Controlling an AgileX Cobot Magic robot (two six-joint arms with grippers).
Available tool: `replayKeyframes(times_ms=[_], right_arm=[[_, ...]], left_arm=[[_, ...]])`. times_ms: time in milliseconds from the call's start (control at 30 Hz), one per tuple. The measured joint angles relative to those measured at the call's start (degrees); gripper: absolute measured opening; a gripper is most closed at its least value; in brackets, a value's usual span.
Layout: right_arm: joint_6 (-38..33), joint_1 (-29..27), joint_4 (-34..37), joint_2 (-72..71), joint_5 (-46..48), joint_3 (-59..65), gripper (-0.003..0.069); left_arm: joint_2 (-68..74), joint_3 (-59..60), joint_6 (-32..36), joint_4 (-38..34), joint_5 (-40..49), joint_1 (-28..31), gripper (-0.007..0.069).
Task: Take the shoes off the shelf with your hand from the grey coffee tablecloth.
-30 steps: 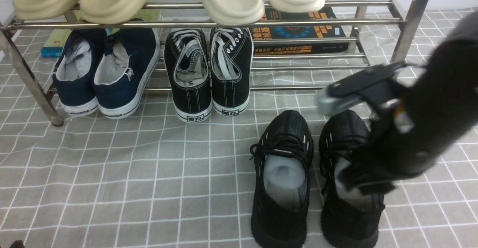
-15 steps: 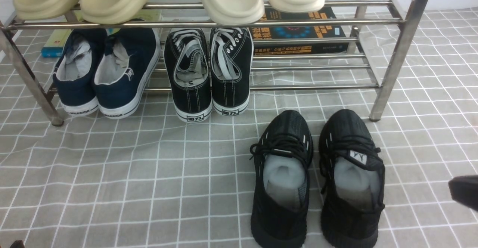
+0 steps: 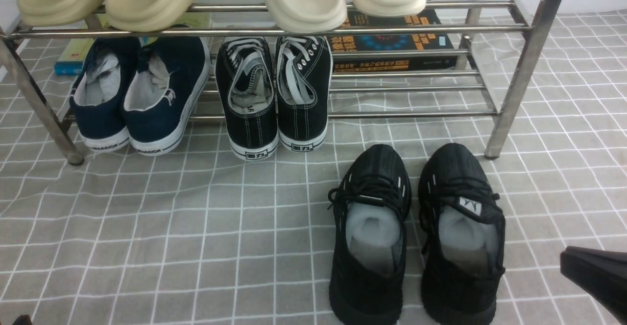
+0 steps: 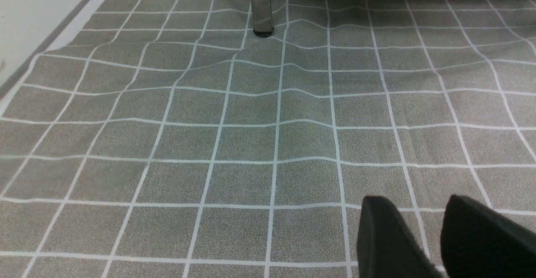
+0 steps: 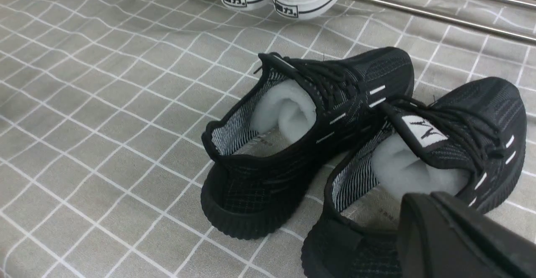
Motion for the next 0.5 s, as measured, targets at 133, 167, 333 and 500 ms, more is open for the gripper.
replayKeyframes(times_ms=[133, 167, 333, 500], right_arm=[[0.0, 0.0, 0.0, 0.0, 0.37, 0.0, -0.001], [0.0, 0.0, 0.0, 0.0, 0.42, 0.0, -0.0009], [-0.17, 0.0, 0.0, 0.0, 0.42, 0.05, -0.0006], [-7.85, -0.59, 4.55, -1.37, 0.48, 0.34, -0.0003]], left_arm=[[0.0, 0.0, 0.0, 0.0, 0.0, 0.0, 0.024], [0.0, 0.0, 0.0, 0.0, 0.0, 0.0, 0.024], [0.0, 0.0, 0.0, 0.0, 0.0, 0.0, 0.024], [0.0, 0.0, 0.0, 0.0, 0.0, 0.0, 0.024]])
